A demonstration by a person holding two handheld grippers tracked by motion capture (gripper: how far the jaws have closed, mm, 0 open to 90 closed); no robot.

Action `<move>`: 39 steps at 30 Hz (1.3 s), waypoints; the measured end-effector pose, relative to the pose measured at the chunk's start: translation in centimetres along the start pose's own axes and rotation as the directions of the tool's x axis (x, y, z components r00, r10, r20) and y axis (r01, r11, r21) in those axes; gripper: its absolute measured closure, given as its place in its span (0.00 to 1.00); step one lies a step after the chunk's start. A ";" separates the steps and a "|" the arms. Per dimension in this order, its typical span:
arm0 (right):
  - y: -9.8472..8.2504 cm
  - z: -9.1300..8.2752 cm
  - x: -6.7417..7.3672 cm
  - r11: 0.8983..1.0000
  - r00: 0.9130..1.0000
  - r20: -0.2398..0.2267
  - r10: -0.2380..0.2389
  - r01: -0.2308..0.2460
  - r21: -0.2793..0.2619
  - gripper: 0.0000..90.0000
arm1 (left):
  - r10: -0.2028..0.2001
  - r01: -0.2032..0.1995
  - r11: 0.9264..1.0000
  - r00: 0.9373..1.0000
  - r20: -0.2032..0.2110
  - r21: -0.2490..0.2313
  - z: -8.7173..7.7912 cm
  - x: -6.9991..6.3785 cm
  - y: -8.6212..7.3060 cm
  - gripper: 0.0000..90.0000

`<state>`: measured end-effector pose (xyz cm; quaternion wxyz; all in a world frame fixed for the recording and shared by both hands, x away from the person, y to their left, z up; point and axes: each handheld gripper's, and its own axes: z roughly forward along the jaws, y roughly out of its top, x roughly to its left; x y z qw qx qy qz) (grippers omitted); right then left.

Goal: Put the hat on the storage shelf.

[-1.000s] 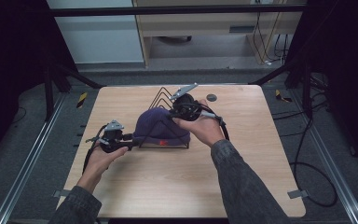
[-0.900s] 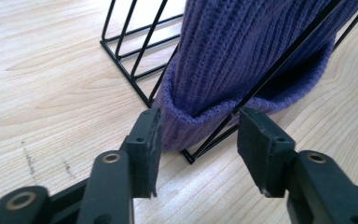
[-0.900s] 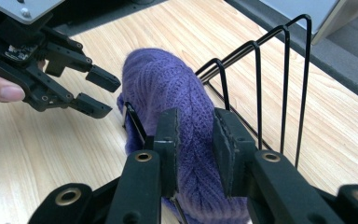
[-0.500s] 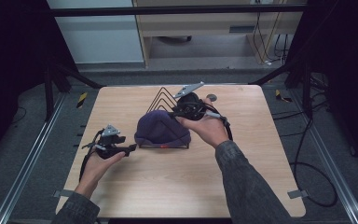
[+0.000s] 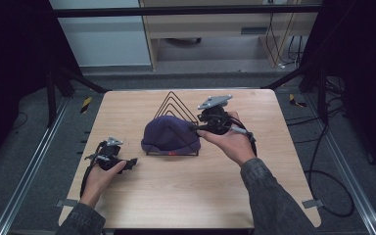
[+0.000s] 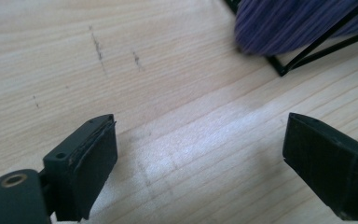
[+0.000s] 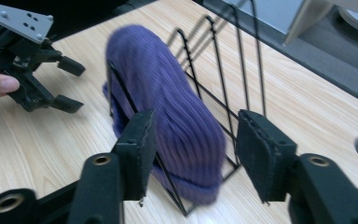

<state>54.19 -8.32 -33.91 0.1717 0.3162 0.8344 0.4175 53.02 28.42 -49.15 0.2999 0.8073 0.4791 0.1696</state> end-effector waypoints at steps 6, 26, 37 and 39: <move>-1.5 -1.9 -1.6 0.999 0.997 0.054 0.050 -0.050 -0.013 0.40 | -0.002 0.002 1.000 1.000 -0.003 0.007 0.1 0.0 -0.1 0.07; -16.7 -3.0 -3.5 0.968 0.961 0.153 0.231 -0.242 0.059 0.12 | 0.029 -0.029 0.999 0.999 -0.015 -0.016 0.5 -0.4 -1.1 0.00; -20.1 -1.8 -4.7 0.956 0.946 0.190 0.264 -0.283 0.082 0.11 | 0.024 -0.025 0.999 0.999 -0.021 -0.048 0.5 -0.6 -1.5 0.00; -20.2 -1.7 -4.7 0.954 0.945 0.192 0.266 -0.287 0.089 0.10 | 0.027 -0.028 0.998 0.999 -0.017 -0.048 0.5 -0.5 -1.5 0.00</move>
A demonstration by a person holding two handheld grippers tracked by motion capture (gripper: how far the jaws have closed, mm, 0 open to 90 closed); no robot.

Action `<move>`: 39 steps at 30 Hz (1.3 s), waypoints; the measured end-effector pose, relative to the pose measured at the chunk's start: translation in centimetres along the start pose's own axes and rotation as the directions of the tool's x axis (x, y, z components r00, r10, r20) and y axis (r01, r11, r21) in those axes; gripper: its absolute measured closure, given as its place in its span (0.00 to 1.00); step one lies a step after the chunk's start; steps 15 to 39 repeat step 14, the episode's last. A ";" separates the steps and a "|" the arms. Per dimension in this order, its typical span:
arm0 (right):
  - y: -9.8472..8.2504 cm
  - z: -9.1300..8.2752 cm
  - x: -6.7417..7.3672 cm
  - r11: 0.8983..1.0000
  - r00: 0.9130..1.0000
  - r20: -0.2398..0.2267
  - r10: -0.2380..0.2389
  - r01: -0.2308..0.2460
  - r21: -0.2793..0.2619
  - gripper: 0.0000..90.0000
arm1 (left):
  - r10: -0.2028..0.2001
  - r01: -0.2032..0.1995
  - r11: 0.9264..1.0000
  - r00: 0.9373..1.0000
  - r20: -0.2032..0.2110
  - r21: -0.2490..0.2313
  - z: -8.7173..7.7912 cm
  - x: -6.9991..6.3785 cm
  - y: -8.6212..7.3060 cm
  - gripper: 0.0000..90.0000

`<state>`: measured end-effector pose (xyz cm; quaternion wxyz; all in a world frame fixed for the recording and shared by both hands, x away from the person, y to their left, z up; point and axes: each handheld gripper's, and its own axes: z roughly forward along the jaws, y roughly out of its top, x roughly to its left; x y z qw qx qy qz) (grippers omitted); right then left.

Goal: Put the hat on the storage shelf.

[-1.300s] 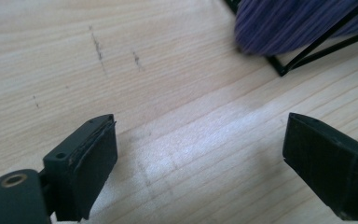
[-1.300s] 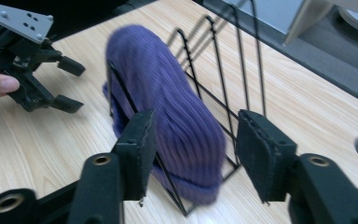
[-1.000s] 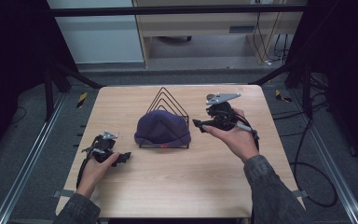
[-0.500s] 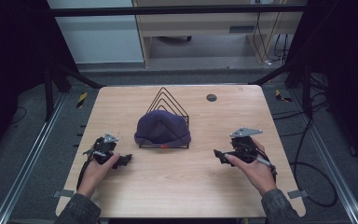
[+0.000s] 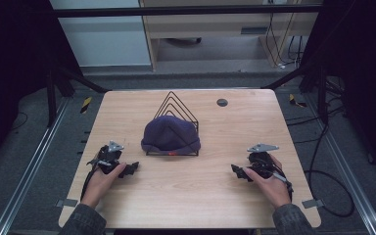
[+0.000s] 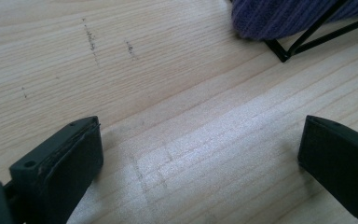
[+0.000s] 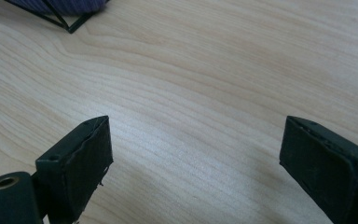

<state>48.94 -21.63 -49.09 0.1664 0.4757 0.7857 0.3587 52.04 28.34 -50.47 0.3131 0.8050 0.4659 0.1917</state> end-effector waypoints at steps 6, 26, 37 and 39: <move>-0.6 1.0 0.3 0.998 1.000 0.005 -0.011 0.010 0.056 0.09 | 0.015 -0.015 1.000 1.000 0.009 0.012 -0.1 0.0 0.0 0.00; -1.6 1.5 1.4 0.998 0.997 0.058 -0.057 0.057 0.006 0.04 | 0.019 -0.020 0.999 1.000 0.018 0.027 -0.1 -0.1 0.1 0.00; -1.6 1.5 1.4 0.998 0.997 0.058 -0.057 0.057 0.006 0.04 | 0.019 -0.020 0.999 1.000 0.018 0.027 -0.1 -0.1 0.1 0.00; -1.6 1.5 1.4 0.998 0.997 0.058 -0.057 0.057 0.006 0.04 | 0.019 -0.020 0.999 1.000 0.018 0.027 -0.1 -0.1 0.1 0.00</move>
